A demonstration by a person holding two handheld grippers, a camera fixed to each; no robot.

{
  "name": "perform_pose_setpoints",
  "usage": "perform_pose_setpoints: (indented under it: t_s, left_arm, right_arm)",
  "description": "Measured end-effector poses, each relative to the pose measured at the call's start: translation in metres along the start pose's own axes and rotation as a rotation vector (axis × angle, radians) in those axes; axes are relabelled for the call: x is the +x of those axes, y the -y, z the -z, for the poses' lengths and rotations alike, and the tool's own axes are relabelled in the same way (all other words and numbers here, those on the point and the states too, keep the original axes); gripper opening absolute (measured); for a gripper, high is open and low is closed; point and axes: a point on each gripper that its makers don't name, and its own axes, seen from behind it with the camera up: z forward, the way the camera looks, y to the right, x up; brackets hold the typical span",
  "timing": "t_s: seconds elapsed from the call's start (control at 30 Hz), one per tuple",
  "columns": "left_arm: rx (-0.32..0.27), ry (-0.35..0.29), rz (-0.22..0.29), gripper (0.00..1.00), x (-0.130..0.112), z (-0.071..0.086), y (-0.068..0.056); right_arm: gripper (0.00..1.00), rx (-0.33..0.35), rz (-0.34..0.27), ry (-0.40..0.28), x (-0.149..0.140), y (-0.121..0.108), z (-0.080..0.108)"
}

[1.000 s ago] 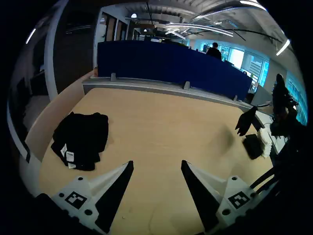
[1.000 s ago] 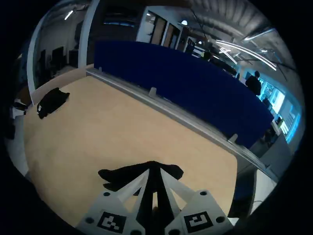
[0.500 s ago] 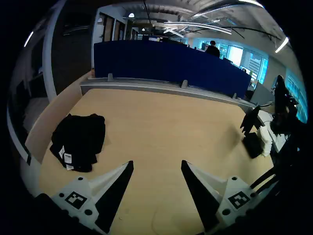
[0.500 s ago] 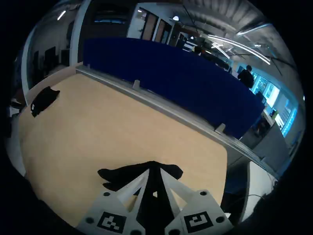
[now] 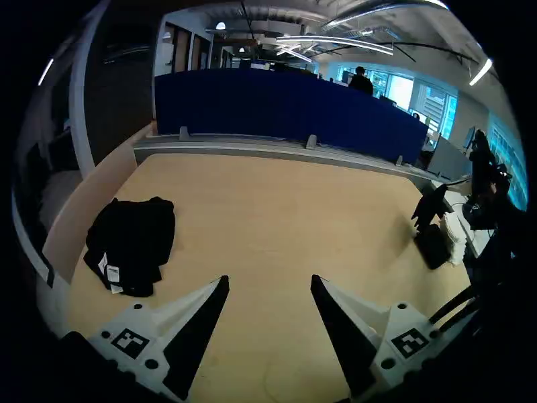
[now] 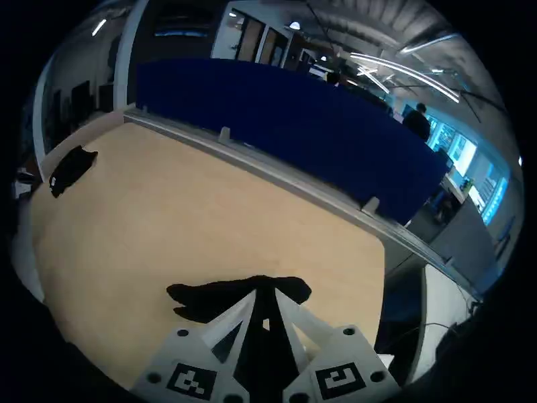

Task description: Fold towel

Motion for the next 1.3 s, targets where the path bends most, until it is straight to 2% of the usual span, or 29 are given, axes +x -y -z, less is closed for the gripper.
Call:
perform_pose_setpoints:
  t_s: [0.2, 0.63, 0.93, 1.3]
  left_arm:
    - [-0.009, 0.001, -0.004, 0.90, 0.001, -0.001, -0.004]
    - [-0.020, 0.007, -0.022, 0.90, -0.002, -0.001, -0.008]
    - [-0.012, 0.010, -0.027, 0.90, -0.006, 0.002, -0.004]
    - [-0.006, 0.014, -0.034, 0.90, -0.008, 0.003, -0.003]
  right_arm:
    - [0.04, -0.020, -0.009, 0.035, -0.029, -0.004, 0.015]
    - [0.04, -0.073, -0.100, 0.131, -0.116, -0.009, 0.041]
    - [0.04, -0.122, -0.160, 0.205, -0.171, -0.014, 0.042]
    - [0.04, -0.145, -0.221, 0.285, -0.221, -0.010, 0.033]
